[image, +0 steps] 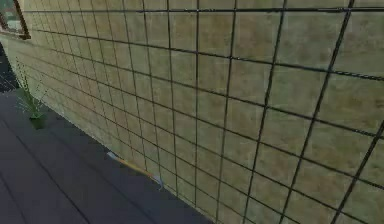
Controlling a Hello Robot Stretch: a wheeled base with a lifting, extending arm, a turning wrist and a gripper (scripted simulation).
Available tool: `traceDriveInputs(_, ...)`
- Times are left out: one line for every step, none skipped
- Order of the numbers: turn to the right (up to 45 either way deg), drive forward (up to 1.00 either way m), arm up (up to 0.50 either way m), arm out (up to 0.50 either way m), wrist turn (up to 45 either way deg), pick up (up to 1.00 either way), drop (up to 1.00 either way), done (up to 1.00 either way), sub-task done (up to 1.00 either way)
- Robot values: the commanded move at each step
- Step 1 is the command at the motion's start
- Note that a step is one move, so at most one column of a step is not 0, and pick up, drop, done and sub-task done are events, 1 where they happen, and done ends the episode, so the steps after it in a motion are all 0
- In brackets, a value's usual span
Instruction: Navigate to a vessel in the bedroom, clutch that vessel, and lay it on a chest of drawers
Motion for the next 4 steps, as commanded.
traceDriveInputs(0.0,0.20,0.00,0.00,0.0,0.00,0.00,0.00,0.00)
traceDriveInputs(-45.0,0.00,0.00,0.00,0.0,0.00,0.00,0.00,0.00)
traceDriveInputs(-21.0,0.00,0.00,0.00,0.0,0.00,0.00,0.00,0.00)
traceDriveInputs(0.0,1.00,0.00,0.00,0.0,0.00,0.00,0.00,0.00)
